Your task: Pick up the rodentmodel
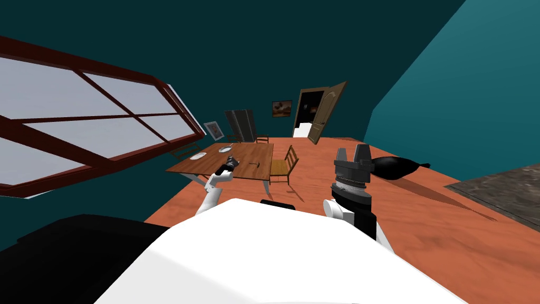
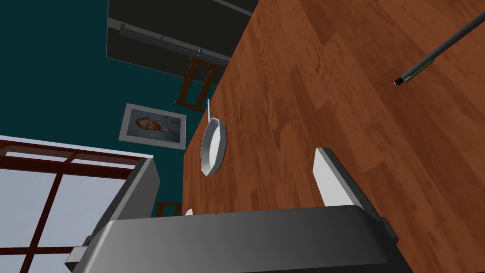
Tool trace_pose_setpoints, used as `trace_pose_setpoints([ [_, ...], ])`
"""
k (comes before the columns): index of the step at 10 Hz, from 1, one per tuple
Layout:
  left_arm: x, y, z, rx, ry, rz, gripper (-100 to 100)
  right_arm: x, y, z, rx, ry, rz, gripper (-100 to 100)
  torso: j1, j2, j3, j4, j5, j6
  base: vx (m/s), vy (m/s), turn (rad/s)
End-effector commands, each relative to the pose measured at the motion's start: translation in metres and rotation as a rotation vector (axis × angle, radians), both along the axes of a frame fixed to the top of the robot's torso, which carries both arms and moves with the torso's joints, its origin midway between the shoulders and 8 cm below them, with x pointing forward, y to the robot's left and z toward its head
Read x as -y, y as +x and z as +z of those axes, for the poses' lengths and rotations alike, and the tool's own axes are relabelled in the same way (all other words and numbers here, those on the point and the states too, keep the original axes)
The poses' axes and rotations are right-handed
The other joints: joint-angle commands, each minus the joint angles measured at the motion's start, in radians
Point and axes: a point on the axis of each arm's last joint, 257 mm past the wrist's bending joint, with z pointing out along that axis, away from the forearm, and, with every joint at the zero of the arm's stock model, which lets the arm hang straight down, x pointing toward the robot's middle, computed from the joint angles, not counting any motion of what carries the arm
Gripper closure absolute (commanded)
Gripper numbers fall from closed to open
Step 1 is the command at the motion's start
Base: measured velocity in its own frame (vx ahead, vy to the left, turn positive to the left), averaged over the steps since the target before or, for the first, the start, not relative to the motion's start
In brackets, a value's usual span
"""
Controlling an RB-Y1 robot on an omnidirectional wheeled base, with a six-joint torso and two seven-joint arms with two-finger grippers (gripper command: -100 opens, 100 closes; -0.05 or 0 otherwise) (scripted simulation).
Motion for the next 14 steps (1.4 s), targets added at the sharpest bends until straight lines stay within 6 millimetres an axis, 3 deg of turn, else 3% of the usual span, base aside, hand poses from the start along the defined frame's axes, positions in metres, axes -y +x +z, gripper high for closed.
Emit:
trace_pose_setpoints([
  [1,-0.009,-0.003,-0.016,-0.039,-0.036,0.027,-100,0.0,0.0,0.0,0.0,0.0,0.0,0,0.0,0.0,0.0,0.0,0.0,0.0,0.052,-0.152,0.052],
  [8,-0.054,-0.014,-0.071,-0.18,-0.25,0.187,-100,0.0,0.0,0.0,0.0,0.0,0.0,0,0.003,0.0,0.0,0.0,0.0,0.0,0.06,-0.139,0.067],
  [14,-0.071,-0.035,-0.12,-0.3,-0.414,0.306,-100,0.0,0.0,0.0,0.0,0.0,0.0,0,0.005,-0.002,-0.001,-0.001,0.001,0.0,0.085,-0.108,0.062],
])
